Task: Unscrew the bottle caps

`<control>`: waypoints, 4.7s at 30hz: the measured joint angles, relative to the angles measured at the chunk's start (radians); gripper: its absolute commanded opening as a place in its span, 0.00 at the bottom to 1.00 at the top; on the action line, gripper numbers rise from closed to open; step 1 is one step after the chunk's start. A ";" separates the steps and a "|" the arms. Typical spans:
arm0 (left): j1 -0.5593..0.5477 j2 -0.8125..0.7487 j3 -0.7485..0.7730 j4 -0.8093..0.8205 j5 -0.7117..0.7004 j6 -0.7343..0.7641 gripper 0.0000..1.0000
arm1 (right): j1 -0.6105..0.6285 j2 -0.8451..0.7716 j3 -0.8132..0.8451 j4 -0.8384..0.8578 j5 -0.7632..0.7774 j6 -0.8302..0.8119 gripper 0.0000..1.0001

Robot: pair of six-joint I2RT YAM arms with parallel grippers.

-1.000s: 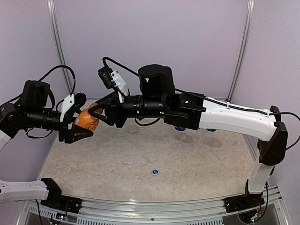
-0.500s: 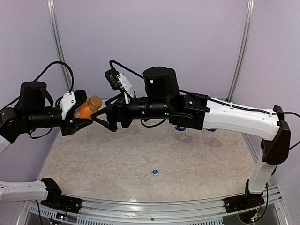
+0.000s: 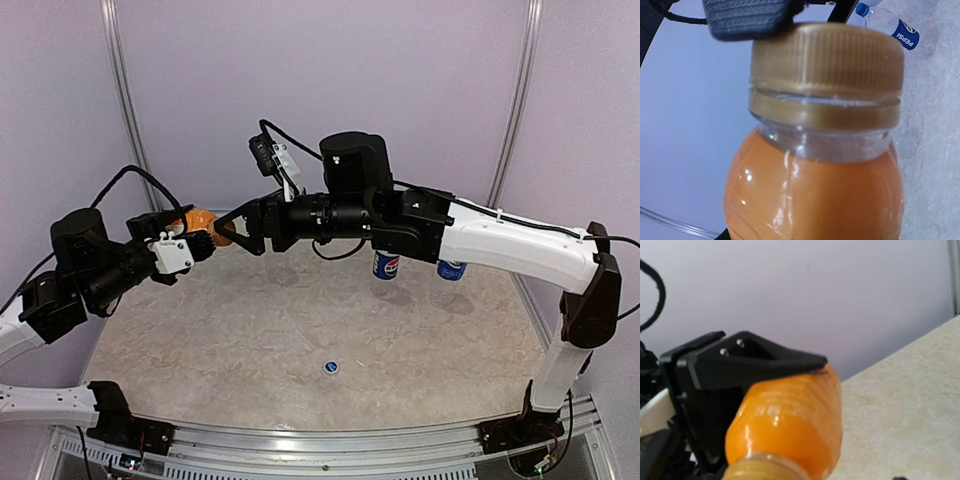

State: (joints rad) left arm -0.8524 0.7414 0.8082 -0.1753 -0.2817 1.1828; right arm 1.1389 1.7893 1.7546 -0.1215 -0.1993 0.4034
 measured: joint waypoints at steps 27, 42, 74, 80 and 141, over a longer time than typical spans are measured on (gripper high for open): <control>0.000 0.023 0.002 -0.003 -0.068 0.025 0.36 | 0.013 0.075 0.063 -0.024 -0.010 0.059 0.00; 0.022 0.133 0.396 -0.874 0.379 -0.449 0.31 | 0.135 -0.010 -0.129 0.053 -0.014 -0.586 0.00; 0.023 0.087 0.383 -0.877 0.476 -0.520 0.32 | 0.271 -0.216 -0.482 0.339 0.434 -1.279 0.99; 0.019 0.047 0.250 -0.647 0.299 -0.472 0.35 | 0.137 -0.230 -0.407 0.285 0.270 -0.743 0.97; -0.041 0.051 0.280 -0.901 0.517 -0.467 0.33 | 0.404 -0.080 -0.359 0.232 0.627 -1.572 0.00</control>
State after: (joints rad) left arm -0.8936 0.7921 1.0882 -1.0763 0.2352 0.7162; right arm 1.5425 1.7096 1.3956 0.1101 0.4278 -1.1687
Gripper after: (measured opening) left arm 0.529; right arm 0.348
